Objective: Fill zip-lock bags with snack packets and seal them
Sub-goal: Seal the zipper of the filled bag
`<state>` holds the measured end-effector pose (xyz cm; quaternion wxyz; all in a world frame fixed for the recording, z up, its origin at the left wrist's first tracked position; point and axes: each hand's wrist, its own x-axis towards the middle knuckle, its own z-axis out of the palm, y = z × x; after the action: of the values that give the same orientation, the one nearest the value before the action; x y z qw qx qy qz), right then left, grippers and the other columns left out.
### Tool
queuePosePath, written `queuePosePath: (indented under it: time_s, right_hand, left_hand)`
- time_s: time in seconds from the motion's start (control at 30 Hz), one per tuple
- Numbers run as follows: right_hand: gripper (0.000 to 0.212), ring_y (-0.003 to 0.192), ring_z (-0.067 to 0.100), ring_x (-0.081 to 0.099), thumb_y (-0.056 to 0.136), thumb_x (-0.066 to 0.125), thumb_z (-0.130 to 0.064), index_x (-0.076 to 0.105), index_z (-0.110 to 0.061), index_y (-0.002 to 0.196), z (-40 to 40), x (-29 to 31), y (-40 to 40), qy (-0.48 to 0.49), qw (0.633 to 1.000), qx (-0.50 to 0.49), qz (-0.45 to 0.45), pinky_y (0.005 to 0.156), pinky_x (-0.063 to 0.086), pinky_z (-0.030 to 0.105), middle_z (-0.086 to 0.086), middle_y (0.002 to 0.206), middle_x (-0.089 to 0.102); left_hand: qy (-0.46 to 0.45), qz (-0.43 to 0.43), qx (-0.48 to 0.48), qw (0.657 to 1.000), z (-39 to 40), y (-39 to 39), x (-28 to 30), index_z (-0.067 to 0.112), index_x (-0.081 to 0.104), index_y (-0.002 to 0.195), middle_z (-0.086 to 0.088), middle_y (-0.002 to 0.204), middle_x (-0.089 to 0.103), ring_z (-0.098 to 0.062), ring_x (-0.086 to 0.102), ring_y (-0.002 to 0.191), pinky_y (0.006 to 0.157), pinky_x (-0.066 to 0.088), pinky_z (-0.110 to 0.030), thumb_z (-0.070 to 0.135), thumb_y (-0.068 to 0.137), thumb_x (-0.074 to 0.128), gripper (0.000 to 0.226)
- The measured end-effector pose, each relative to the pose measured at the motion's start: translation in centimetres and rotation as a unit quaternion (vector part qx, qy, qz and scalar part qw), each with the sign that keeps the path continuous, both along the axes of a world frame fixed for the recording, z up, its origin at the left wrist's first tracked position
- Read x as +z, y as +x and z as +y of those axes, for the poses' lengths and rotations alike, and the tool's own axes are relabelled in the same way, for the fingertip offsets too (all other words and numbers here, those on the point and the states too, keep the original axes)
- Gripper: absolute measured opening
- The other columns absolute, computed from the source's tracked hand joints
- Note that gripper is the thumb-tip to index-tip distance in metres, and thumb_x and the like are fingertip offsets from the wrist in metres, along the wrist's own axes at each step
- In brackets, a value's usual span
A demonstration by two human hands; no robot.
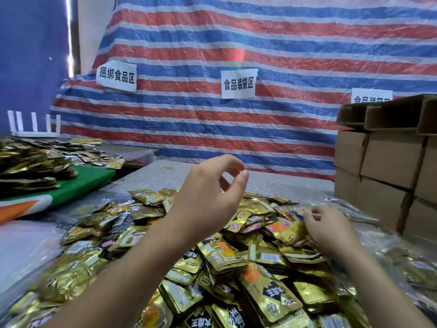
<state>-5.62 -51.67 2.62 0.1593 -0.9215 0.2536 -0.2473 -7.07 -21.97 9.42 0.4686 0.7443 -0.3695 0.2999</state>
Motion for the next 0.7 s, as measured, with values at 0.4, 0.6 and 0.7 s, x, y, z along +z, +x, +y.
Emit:
queuePosePath:
  time_s: [0.4, 0.6, 0.7]
  right_hand:
    - [0.02, 0.087, -0.003, 0.069, 0.1, 0.055, -0.031, 0.073, -0.028, 0.091, 12.5, 6.6, -4.7, 0.211, 0.886, 0.347, -0.226, 0.08, 0.049, 0.024, -0.016, 0.089, 0.075]
    - [0.023, 0.086, 0.005, 0.071, 0.1, 0.053, -0.023, 0.074, -0.02, 0.09, 14.7, 6.9, -6.4, 0.26, 0.857, 0.396, -0.202, 0.082, 0.051, 0.026, -0.007, 0.088, 0.076]
    - [0.022, 0.085, 0.006, 0.072, 0.1, 0.053, -0.02, 0.073, -0.017, 0.09, 15.5, 6.7, -6.5, 0.271, 0.856, 0.399, -0.187, 0.083, 0.053, 0.025, -0.005, 0.087, 0.077]
  left_hand:
    - [0.052, -0.004, 0.061, 0.997, 0.6, 1.3, -0.4, 0.024, 0.067, 0.09, 0.019, 0.073, 0.061, 0.0, 0.059, 0.07, 0.066, 0.051, -0.028, 0.035, 0.099, 0.052, 0.02]
    - [0.085, 0.027, 0.171, 0.981, 5.0, 4.2, -0.9, 0.024, 0.062, 0.082, 0.012, 0.071, 0.06, -0.008, 0.058, 0.07, 0.057, 0.041, -0.028, 0.035, 0.1, 0.048, 0.025]
    - [0.152, 0.087, 0.342, 0.923, 10.4, 7.5, -2.8, 0.011, 0.063, 0.092, -0.008, 0.093, 0.065, -0.029, 0.06, 0.091, 0.075, 0.05, -0.039, 0.032, 0.099, 0.048, 0.027]
